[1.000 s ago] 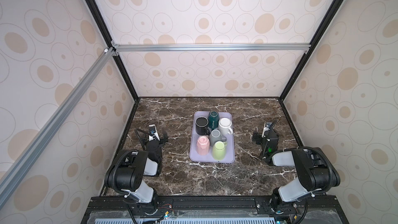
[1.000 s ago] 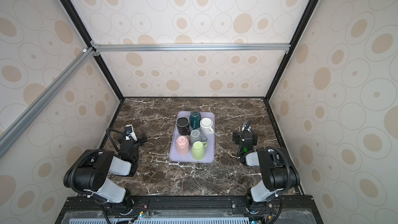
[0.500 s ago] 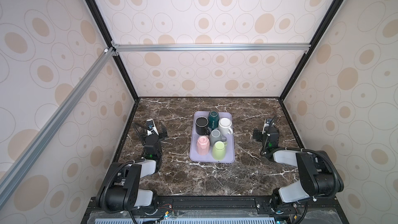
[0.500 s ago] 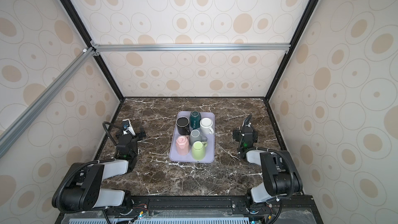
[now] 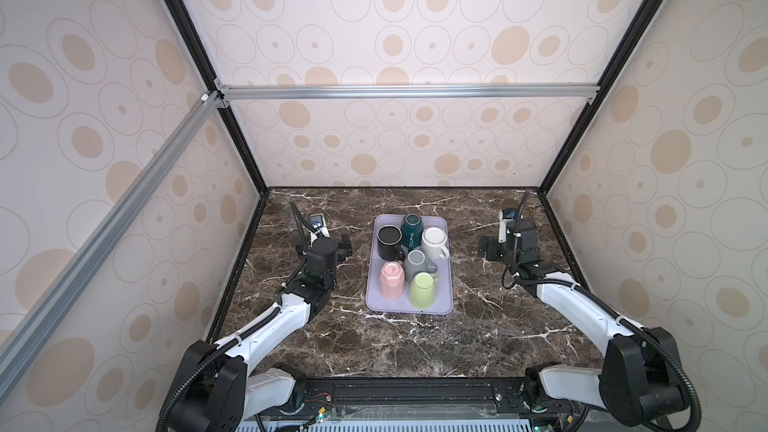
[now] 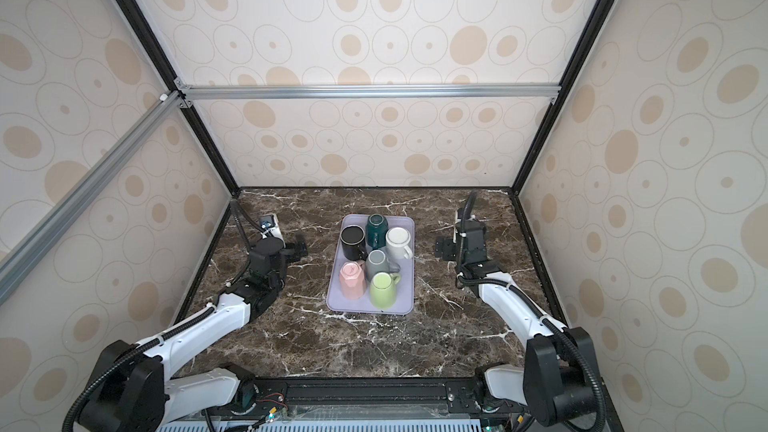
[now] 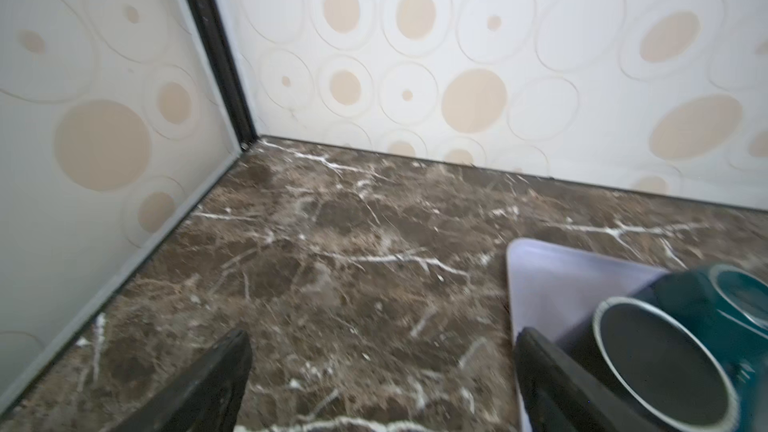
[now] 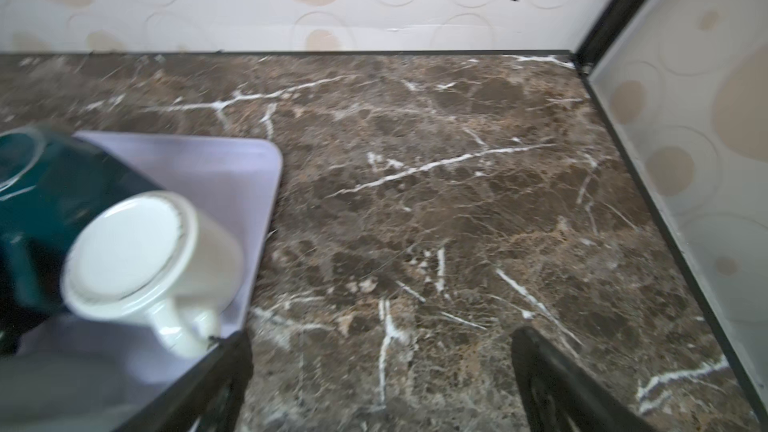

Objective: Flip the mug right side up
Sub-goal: 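Move the right gripper over the upside-down white mug and grasp it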

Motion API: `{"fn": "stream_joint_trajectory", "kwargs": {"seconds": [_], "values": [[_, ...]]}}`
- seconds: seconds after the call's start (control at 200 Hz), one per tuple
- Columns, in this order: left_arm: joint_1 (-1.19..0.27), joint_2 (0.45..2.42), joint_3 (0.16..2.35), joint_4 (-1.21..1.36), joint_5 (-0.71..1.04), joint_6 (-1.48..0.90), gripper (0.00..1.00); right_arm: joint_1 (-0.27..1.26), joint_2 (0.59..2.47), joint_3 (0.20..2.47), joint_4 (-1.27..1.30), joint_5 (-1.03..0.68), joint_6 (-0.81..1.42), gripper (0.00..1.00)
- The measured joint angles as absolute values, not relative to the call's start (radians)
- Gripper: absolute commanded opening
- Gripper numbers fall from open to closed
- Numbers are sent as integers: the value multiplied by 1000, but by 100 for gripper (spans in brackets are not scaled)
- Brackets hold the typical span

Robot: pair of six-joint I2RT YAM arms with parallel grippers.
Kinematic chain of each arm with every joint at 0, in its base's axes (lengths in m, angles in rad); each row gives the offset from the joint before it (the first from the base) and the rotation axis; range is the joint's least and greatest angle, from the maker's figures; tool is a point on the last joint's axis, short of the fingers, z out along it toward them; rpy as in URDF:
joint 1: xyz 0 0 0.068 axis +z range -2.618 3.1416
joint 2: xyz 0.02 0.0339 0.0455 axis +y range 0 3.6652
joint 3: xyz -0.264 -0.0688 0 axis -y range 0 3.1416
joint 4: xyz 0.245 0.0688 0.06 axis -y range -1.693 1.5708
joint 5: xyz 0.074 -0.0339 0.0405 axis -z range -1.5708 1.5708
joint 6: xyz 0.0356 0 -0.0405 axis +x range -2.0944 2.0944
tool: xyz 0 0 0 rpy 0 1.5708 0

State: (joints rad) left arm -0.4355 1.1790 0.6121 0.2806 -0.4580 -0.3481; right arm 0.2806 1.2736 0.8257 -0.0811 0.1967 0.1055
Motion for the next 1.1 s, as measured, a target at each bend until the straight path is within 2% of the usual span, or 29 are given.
{"fn": "stream_joint_trajectory", "kwargs": {"seconds": [0.14,0.39,0.44,0.52,0.6,0.64,0.77,0.9,1.1], "values": [[-461,1165,612,162,-382,-397,98,403,1274,884,-201,160,89,100],[-494,1062,592,67,-300,-433,98,523,1350,914,-304,152,169,100],[-495,1042,589,63,-290,-438,98,535,1383,934,-316,156,196,95],[-497,1021,587,62,-276,-445,98,537,1421,952,-314,158,230,94],[-498,1012,587,61,-268,-447,98,535,1448,967,-315,160,247,85],[-498,1009,587,58,-263,-449,98,536,1465,982,-321,164,247,84],[-500,995,584,40,-243,-451,98,536,1539,1070,-358,195,210,76],[-501,962,579,27,-225,-453,98,533,1614,1167,-430,218,147,73],[-501,954,579,23,-207,-453,98,503,1707,1282,-541,176,76,62]]}}
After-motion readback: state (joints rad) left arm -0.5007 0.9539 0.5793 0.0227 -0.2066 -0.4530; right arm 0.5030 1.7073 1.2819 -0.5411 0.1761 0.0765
